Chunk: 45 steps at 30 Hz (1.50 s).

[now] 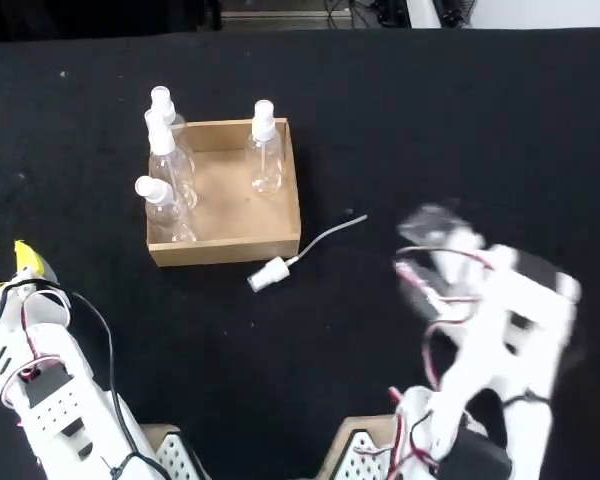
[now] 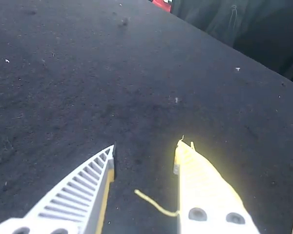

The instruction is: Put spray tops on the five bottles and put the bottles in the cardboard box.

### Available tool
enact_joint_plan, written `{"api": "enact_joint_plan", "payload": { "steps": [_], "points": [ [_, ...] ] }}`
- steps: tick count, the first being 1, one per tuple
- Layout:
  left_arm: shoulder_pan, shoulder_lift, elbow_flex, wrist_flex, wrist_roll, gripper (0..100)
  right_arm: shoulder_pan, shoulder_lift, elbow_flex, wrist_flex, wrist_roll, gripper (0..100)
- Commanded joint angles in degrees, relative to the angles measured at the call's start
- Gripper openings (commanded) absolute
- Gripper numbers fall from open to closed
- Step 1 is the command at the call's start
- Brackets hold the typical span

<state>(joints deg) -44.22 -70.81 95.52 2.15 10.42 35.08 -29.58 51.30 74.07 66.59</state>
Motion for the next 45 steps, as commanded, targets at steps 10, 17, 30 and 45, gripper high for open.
{"api": "enact_joint_plan", "payload": {
  "steps": [10, 17, 30, 45],
  "points": [
    [-0.13, -0.44, -1.63, 0.26, 0.18, 18, 13.71, 0.48, 2.59, -6.15, -6.68, 32.2],
    [-0.13, -0.44, -1.54, 0.26, 0.18, 18, 13.45, 0.48, -5.93, -2.11, -9.93, 27.5],
    [-0.13, -0.53, -1.54, 0.26, 0.18, 18, -0.53, 20.62, -24.48, 11.16, -15.91, 31.9],
    [-0.13, -0.62, -1.54, 0.26, 0.18, 18, 2.81, 25.36, -10.77, -15.3, -14.86, 15.5]
  ]
}}
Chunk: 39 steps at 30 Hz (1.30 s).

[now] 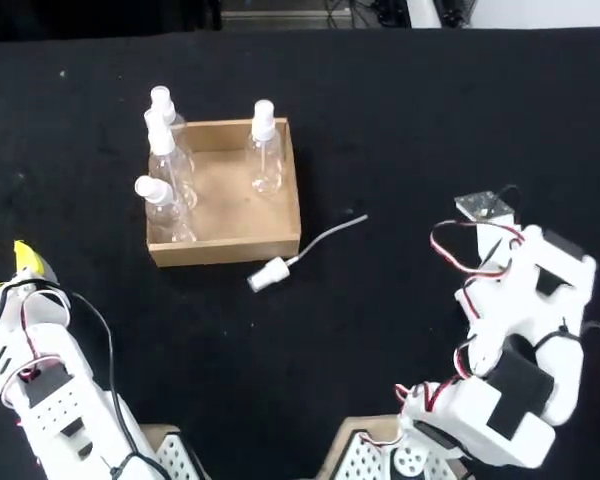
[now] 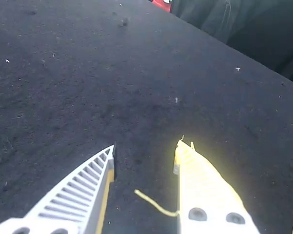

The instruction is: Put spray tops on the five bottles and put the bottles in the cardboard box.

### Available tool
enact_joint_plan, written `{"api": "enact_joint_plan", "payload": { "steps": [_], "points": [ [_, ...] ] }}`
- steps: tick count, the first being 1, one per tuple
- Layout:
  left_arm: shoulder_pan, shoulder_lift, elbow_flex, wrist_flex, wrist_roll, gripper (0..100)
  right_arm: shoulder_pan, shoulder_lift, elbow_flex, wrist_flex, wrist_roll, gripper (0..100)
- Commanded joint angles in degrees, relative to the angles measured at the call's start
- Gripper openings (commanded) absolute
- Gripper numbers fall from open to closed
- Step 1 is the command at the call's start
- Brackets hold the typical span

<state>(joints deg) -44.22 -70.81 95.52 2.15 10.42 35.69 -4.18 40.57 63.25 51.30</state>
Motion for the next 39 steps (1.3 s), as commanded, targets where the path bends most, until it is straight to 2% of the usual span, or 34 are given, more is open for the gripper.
{"api": "enact_joint_plan", "payload": {
  "steps": [1, 5, 10, 12, 15, 22, 29, 34, 39],
  "points": [
    [-0.13, -0.62, -1.54, 0.26, 0.18, 18, 3.25, -0.31, -0.22, -5.19, 0.18, 11.9],
    [-0.13, -0.62, -1.54, 0.26, 0.18, 18, 7.38, -1.01, -5.93, -3.6, -0.53, 2.4],
    [2.77, -0.35, -1.45, 0.44, -0.09, 18, 10.9, -0.75, -14.46, 4.13, -5.1, 2.1],
    [4.09, -0.88, -1.36, 2.29, -2.55, 18, 11.34, -1.19, -16.48, 4.84, -7.47, 1.9],
    [6.46, -0.88, -4.79, 10.46, -6.59, 18, 10.9, -1.19, -18.86, 5.01, -12.22, 1.8],
    [12.53, -0.88, -20.09, 38.07, -16.97, 18, 10.81, -2.68, -20.53, 4.57, -20.57, 1.7],
    [19.3, -0.35, -31.87, 59.43, -32.09, 18, 9.67, -15.6, -17.89, 4.66, -27.34, 1.1],
    [22.29, -0.88, -36.0, 69.8, -41.76, 18, 3.87, -23.25, -10.95, 4.48, -28.48, 1.1],
    [20.97, -0.97, -38.73, 72.44, -43.08, 18, 0.53, -26.15, -5.76, 1.49, -28.48, 1.1]
  ]
}}
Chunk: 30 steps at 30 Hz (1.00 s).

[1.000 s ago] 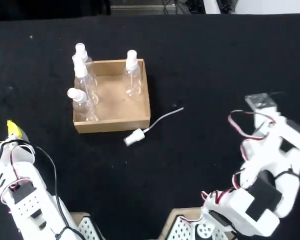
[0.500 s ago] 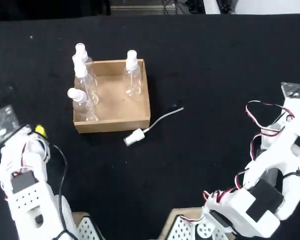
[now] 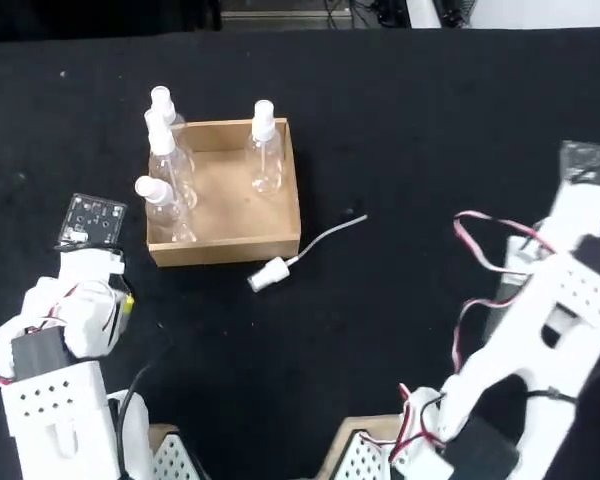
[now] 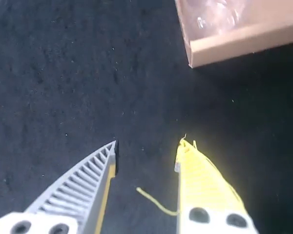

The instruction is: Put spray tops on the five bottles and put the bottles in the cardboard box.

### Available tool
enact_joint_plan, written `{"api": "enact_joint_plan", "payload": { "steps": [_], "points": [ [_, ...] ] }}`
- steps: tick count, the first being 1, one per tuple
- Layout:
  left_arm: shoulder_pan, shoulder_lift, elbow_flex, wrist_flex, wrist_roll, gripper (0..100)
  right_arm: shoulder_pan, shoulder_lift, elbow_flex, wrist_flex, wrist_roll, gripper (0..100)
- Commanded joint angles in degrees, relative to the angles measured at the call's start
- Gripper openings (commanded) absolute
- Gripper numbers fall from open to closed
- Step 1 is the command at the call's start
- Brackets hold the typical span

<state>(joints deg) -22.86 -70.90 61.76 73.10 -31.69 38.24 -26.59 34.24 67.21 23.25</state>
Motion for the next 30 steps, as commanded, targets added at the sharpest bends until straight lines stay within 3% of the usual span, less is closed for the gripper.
{"api": "enact_joint_plan", "payload": {
  "steps": [1, 5, 9, 14, 21, 25, 30],
  "points": [
    [-0.57, -0.88, -5.93, 1.41, -0.97, 18, -2.02, -3.74, 0.92, -2.9, -0.44, 1.1],
    [0.31, -0.88, -14.37, 3.52, 0.18, 18, -1.93, -3.74, 1.45, -3.08, -0.44, 1.1],
    [5.05, -0.26, -29.14, 9.76, 7.03, 18, -1.58, -3.74, 1.54, -3.08, -0.44, 1.1],
    [24.92, 3.87, -41.98, 16.44, 10.11, 18, -1.49, -3.74, 1.63, -2.9, -0.44, 1.1],
    [45.67, 22.51, -39.78, 16.18, 14.07, 18, 0.79, -3.82, 1.89, -2.99, -0.44, 1.1],
    [52.44, 29.89, -35.74, 10.99, 16.35, 18, 4.13, -3.74, 1.89, -3.08, 0.09, 1.1],
    [54.02, 31.91, -22.81, -7.82, 18.37, 18, 7.3, -3.74, 1.89, -3.08, 1.14, 1.1]
  ]
}}
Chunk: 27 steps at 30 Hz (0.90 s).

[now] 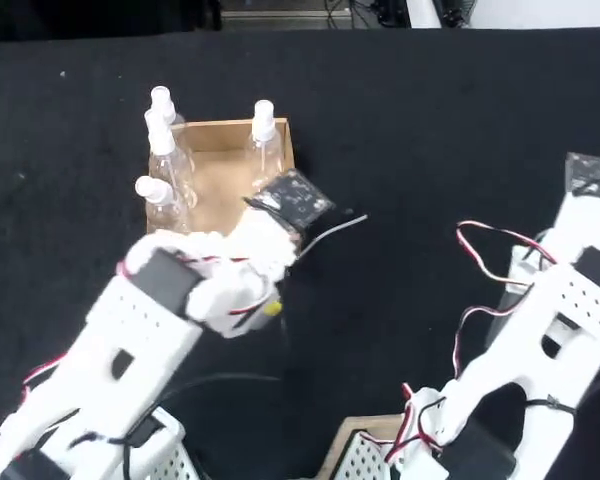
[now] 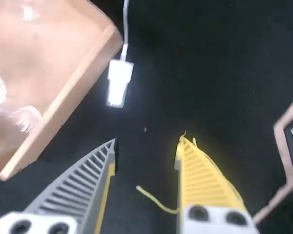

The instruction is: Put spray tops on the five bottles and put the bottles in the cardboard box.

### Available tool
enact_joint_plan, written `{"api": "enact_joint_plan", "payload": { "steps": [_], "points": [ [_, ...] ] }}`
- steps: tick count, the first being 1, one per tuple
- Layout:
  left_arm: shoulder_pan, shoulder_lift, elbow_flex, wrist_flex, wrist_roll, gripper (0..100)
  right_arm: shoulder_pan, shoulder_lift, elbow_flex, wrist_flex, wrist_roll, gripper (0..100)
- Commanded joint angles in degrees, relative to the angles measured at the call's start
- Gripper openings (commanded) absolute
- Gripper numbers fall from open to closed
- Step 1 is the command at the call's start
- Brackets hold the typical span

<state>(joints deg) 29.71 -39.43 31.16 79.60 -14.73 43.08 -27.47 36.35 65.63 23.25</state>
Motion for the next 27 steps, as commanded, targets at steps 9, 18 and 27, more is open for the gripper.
{"api": "enact_joint_plan", "payload": {
  "steps": [9, 18, 27],
  "points": [
    [2.86, -1.76, 29.23, -40.53, 0.97, 19, 7.21, -2.77, 1.01, -5.27, 5.27, 1.1],
    [2.77, 6.24, 32.92, -50.99, -7.47, 18, 7.47, -2.77, 5.85, -9.58, 5.36, 1.1],
    [-0.66, 17.32, 27.21, -52.66, -7.91, 18, 7.38, -2.77, 5.93, -9.58, 5.36, 1.1]
  ]
}}
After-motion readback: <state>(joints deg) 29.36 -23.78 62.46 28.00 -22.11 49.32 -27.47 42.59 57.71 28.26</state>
